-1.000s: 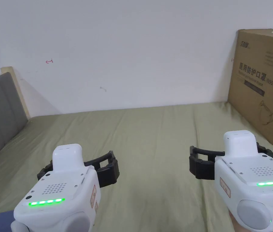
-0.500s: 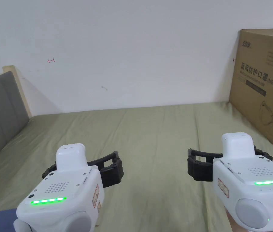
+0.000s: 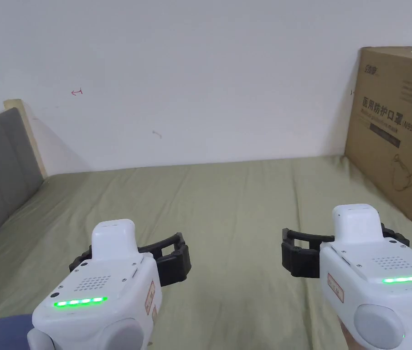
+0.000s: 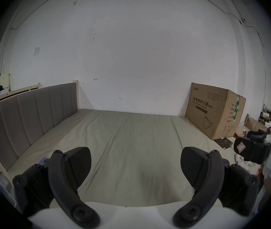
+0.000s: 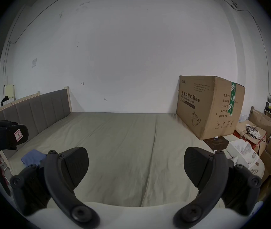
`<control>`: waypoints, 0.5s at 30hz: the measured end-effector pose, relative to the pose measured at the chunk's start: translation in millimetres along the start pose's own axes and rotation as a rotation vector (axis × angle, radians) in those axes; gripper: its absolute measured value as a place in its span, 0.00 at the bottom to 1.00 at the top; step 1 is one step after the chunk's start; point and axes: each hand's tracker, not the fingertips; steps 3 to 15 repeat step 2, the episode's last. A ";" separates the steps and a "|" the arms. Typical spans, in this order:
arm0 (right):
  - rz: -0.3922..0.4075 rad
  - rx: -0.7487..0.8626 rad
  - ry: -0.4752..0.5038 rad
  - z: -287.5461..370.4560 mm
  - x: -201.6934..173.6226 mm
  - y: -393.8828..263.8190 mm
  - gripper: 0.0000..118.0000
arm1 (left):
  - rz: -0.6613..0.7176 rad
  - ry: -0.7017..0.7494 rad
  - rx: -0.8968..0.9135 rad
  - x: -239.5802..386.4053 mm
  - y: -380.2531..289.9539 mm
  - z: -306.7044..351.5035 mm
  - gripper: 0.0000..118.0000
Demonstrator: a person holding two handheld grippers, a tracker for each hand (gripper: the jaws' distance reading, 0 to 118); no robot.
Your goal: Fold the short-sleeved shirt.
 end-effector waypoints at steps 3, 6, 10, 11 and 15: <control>0.004 -0.002 0.000 -0.2 -0.4 -0.9 0.97 | 0.002 0.006 -0.002 0.5 -0.4 -0.4 0.94; 0.004 -0.002 0.000 -0.2 -0.4 -0.9 0.97 | 0.002 0.006 -0.002 0.5 -0.4 -0.4 0.94; 0.004 -0.002 0.000 -0.2 -0.4 -0.9 0.97 | 0.002 0.006 -0.002 0.5 -0.4 -0.4 0.94; 0.004 -0.002 0.000 -0.2 -0.4 -0.9 0.97 | 0.002 0.006 -0.002 0.5 -0.4 -0.4 0.94; 0.004 -0.002 0.000 -0.2 -0.4 -0.9 0.97 | 0.002 0.006 -0.002 0.5 -0.4 -0.4 0.94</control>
